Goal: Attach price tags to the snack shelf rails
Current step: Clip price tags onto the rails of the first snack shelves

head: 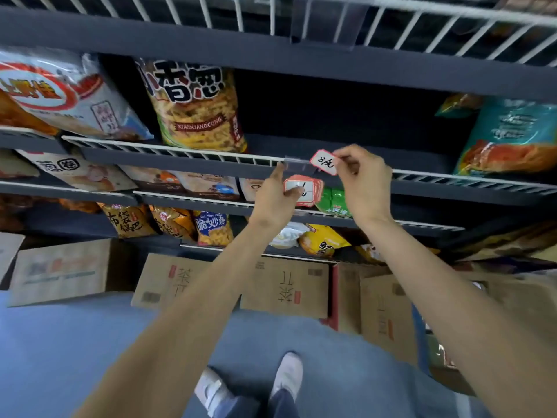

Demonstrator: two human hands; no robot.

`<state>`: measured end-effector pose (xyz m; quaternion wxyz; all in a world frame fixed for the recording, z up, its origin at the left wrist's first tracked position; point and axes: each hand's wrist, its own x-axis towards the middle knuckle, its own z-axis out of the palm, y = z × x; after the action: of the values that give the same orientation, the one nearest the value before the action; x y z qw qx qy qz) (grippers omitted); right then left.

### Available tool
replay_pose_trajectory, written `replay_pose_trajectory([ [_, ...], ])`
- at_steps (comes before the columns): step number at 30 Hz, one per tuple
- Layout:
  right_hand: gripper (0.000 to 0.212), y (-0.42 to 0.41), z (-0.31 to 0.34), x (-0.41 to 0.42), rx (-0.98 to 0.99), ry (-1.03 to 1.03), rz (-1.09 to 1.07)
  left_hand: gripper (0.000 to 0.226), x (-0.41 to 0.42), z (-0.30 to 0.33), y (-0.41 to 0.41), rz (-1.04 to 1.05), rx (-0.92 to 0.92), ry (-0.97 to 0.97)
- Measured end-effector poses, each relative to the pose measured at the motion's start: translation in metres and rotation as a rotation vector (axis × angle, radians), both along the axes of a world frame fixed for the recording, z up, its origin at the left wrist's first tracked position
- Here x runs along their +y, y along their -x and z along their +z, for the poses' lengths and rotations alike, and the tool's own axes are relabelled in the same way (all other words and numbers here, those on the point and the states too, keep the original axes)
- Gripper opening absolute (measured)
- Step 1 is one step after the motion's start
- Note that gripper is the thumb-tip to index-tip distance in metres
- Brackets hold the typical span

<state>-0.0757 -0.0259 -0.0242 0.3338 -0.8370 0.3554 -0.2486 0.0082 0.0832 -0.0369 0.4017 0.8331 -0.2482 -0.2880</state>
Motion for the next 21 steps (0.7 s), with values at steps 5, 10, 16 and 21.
replay_pose_trajectory([
  [5,0.017,-0.005,-0.003,0.001,0.03,0.084,0.071,0.06,0.0,-0.007,-0.003,-0.018,0.004,0.019],
  [10,0.018,-0.008,-0.006,0.004,0.045,0.247,0.031,0.061,0.01,-0.011,-0.004,-0.049,-0.042,-0.02],
  [16,0.01,-0.024,-0.009,0.009,-0.004,0.547,0.084,0.061,0.027,-0.008,-0.01,-0.155,-0.154,-0.127],
  [21,0.009,-0.029,-0.022,0.006,0.164,0.508,0.179,0.062,0.028,-0.008,-0.018,-0.22,-0.202,-0.188],
])
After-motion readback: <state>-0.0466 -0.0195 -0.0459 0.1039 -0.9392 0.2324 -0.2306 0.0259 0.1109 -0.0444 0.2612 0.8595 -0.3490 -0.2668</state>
